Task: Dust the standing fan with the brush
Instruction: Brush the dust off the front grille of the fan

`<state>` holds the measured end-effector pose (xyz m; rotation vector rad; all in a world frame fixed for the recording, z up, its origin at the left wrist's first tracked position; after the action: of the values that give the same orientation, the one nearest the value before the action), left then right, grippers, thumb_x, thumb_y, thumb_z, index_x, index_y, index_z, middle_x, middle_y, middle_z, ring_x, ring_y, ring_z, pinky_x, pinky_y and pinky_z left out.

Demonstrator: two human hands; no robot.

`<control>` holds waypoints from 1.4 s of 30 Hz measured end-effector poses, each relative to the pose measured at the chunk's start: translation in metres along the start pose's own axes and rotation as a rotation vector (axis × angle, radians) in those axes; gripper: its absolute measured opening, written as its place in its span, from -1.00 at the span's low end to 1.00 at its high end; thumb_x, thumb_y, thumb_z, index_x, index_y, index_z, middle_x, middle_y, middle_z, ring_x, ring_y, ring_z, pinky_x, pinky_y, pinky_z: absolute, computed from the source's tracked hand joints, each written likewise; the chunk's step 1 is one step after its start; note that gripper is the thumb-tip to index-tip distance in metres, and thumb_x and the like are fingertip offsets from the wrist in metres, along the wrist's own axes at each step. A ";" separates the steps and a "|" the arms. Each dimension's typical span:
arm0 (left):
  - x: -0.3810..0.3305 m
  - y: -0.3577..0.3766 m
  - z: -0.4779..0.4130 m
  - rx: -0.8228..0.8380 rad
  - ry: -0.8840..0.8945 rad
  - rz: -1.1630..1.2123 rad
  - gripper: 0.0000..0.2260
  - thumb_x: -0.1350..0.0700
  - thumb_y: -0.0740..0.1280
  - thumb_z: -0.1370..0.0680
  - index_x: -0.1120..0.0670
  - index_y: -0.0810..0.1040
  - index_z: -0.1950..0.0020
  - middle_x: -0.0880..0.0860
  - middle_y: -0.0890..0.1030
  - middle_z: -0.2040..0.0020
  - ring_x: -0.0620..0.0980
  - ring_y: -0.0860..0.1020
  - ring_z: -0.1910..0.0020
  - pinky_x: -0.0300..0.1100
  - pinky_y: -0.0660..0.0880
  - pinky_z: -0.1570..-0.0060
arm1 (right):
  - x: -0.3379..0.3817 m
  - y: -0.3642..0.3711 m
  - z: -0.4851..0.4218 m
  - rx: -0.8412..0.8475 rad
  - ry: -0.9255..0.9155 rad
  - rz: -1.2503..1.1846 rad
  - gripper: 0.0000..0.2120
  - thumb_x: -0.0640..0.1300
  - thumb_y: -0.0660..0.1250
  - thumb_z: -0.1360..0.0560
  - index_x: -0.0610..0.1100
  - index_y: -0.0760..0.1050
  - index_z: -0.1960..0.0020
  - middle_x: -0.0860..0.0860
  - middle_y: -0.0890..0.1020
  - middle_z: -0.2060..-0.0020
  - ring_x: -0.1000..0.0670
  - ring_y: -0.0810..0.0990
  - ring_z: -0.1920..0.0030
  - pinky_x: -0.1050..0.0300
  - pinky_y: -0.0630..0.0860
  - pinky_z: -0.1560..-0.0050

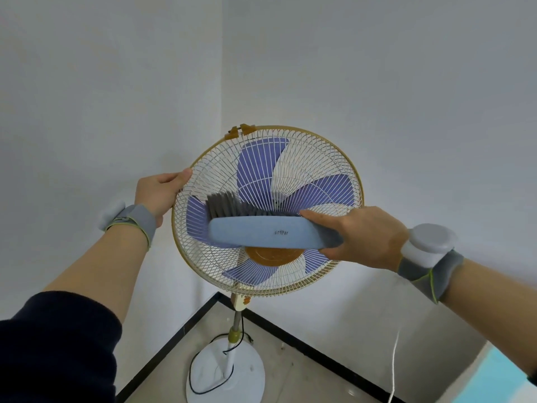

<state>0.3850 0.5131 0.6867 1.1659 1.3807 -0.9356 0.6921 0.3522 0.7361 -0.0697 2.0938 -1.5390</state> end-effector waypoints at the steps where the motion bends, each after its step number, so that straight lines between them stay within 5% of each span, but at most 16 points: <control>1: -0.001 0.000 0.000 0.001 -0.001 -0.003 -0.62 -0.04 0.48 -0.45 0.17 0.63 -0.15 0.08 0.67 0.06 -0.03 0.59 0.14 0.02 0.55 -0.16 | -0.004 -0.005 0.001 -0.016 0.005 -0.011 -0.30 0.23 0.19 -0.51 0.16 -0.08 -0.53 0.00 0.63 -0.06 0.03 0.58 0.12 0.27 0.42 0.14; 4: -0.003 0.000 0.001 -0.007 0.002 -0.026 -0.60 -0.06 0.49 -0.44 0.16 0.64 -0.15 0.11 0.68 -0.01 0.00 0.60 0.07 0.04 0.54 -0.19 | -0.015 -0.034 0.000 -0.145 0.028 -0.050 -0.30 0.22 0.26 -0.47 0.13 0.06 -0.52 -0.07 0.67 0.12 0.01 0.44 0.33 0.21 0.39 0.26; 8: -0.003 0.002 0.005 -0.005 0.003 -0.020 -0.59 -0.06 0.49 -0.43 0.15 0.63 -0.17 0.08 0.68 -0.04 0.00 0.61 0.00 0.04 0.53 -0.20 | -0.031 -0.065 -0.013 -0.299 0.210 -0.146 -0.28 0.28 0.24 -0.45 0.16 0.04 -0.52 -0.11 0.65 0.17 -0.07 0.43 0.34 0.13 0.39 0.30; 18: -0.006 0.004 0.013 -0.052 0.061 -0.039 -0.63 -0.02 0.42 -0.51 0.16 0.60 -0.23 0.05 0.65 -0.01 -0.07 0.60 0.12 -0.15 0.54 -0.02 | -0.013 -0.006 -0.006 -0.182 0.248 -0.175 -0.25 0.30 0.14 -0.48 0.12 -0.10 -0.54 -0.02 0.63 0.11 0.03 0.50 0.29 0.17 0.53 0.18; 24: -0.008 0.007 0.014 -0.055 0.045 -0.056 -0.62 -0.05 0.42 -0.51 0.15 0.61 -0.22 0.06 0.66 -0.04 -0.02 0.62 0.06 -0.14 0.54 -0.06 | -0.017 0.014 0.021 -0.300 0.108 -0.178 -0.27 0.22 0.34 -0.39 0.02 0.24 -0.48 -0.04 0.63 0.41 0.02 0.50 0.54 0.20 0.46 0.48; 28: -0.007 0.003 0.012 -0.067 0.029 -0.075 -0.60 -0.05 0.42 -0.51 0.16 0.59 -0.25 0.04 0.65 -0.02 -0.01 0.61 0.02 -0.08 0.53 -0.15 | -0.052 0.010 0.031 -0.293 0.237 -0.288 -0.26 0.29 0.29 -0.42 0.14 0.11 -0.51 -0.11 0.67 0.28 -0.13 0.59 0.39 0.06 0.56 0.30; 32: -0.004 0.002 0.010 -0.076 0.025 -0.080 -0.60 -0.07 0.42 -0.50 0.15 0.60 -0.24 0.06 0.65 -0.05 0.01 0.60 0.00 0.00 0.52 -0.21 | -0.096 -0.017 0.039 -0.551 0.507 -0.467 -0.27 0.23 0.35 -0.40 0.12 0.18 -0.49 -0.17 0.69 0.08 -0.26 0.65 0.14 -0.03 0.57 0.11; 35: -0.003 0.002 0.011 -0.074 0.020 -0.088 -0.60 -0.08 0.43 -0.49 0.13 0.61 -0.23 0.05 0.66 -0.03 0.02 0.61 -0.02 0.04 0.51 -0.22 | -0.110 -0.009 0.033 -0.559 0.650 -0.568 -0.29 0.17 0.34 -0.46 0.12 0.12 -0.51 -0.16 0.63 -0.13 -0.24 0.62 0.03 0.00 0.53 0.01; 42: -0.007 0.005 0.017 -0.081 0.038 -0.077 -0.61 -0.05 0.40 -0.52 0.15 0.59 -0.25 0.04 0.64 -0.04 -0.03 0.59 0.02 -0.09 0.52 -0.16 | -0.067 0.043 0.025 -0.476 0.649 -0.659 -0.26 0.17 0.34 -0.46 0.16 0.03 -0.52 -0.14 0.64 -0.07 -0.22 0.63 0.06 0.00 0.55 0.08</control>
<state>0.3940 0.4967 0.6917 1.0811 1.4894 -0.9066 0.7718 0.3690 0.7182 -0.5425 3.1602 -1.4793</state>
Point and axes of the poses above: each hand's wrist, its own z-axis away from the middle knuckle, its own y-axis out of the palm, x = y × z, the point moved 8 cm from there along -z, towards the middle knuckle
